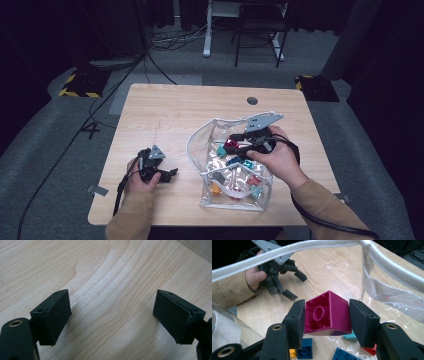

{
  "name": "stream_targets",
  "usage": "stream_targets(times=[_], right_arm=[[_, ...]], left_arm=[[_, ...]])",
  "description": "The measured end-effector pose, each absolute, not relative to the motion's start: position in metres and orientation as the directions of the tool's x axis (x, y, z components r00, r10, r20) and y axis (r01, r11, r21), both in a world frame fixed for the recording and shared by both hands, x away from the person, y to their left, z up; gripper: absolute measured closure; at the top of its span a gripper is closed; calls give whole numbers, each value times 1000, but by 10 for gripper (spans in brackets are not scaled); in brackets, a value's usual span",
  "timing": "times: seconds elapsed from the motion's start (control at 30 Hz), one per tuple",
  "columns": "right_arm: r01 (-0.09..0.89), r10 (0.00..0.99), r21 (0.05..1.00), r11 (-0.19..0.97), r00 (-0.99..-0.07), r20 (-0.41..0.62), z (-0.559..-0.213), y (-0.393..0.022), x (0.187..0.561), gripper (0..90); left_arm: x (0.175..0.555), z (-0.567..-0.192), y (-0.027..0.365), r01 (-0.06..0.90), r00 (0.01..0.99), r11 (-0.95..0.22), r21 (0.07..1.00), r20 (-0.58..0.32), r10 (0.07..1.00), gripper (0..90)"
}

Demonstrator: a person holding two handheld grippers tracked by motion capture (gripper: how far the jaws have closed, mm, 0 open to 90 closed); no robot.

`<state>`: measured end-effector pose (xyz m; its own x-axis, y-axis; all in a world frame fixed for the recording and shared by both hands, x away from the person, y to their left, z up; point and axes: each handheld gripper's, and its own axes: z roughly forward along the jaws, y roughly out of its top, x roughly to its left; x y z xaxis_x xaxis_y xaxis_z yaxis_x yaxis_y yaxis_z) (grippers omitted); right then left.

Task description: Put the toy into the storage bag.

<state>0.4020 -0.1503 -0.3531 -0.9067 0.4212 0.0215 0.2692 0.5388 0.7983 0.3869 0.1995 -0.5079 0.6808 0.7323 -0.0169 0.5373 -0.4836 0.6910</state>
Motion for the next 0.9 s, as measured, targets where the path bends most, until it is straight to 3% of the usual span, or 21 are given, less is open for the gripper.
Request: stream_targets(times=[0.3, 0.9], right_arm=[[283, 419, 796, 535, -907, 40, -353, -151, 399, 378], [243, 477, 862, 445, -879, 1, -319, -184, 387, 381]], left_arm=[[387, -508, 199, 539, 681, -484, 690, -17, 732, 149], [387, -508, 200, 538, 681, -484, 690, -17, 732, 149]])
